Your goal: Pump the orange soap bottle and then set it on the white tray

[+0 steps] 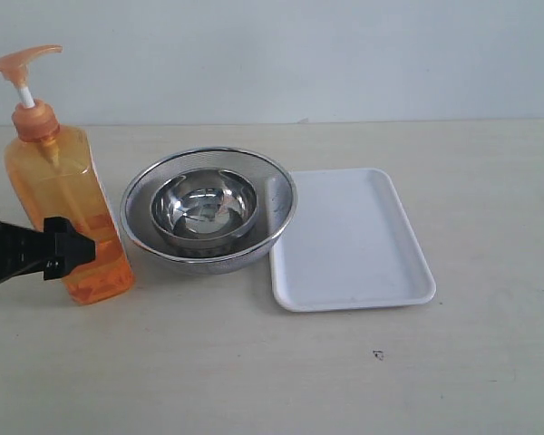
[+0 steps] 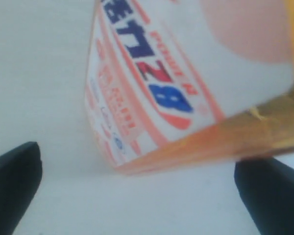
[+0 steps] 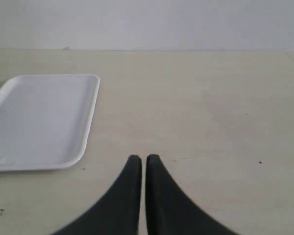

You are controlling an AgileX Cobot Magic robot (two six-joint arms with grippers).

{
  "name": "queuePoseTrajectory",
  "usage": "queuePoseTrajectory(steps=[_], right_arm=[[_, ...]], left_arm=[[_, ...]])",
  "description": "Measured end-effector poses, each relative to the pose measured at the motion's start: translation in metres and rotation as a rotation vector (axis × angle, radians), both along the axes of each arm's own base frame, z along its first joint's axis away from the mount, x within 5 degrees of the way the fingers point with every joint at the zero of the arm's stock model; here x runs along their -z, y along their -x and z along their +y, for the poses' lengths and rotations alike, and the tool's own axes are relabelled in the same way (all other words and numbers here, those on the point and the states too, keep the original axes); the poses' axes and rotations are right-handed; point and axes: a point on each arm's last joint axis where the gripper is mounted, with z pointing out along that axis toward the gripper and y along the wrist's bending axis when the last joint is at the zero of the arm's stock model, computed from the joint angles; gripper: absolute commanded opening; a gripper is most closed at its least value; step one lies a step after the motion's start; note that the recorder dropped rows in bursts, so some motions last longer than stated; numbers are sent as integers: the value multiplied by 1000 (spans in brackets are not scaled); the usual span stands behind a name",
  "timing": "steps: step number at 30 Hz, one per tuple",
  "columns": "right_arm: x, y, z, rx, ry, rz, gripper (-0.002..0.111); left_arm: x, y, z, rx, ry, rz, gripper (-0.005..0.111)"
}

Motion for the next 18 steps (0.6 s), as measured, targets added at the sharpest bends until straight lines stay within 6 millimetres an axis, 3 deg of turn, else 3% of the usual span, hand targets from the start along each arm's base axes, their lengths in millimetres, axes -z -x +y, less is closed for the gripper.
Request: queuePoseTrajectory(steps=[4,9,18], right_arm=[[0,0,0,0,0,0,0],[0,0,0,0,0,0,0],[0,0,0,0,0,0,0]], left_arm=[[-3,1,-10,73,87,-12,109],[-11,6,-7,62,60,-46,109],[-48,21,-5,59,54,-206,109]])
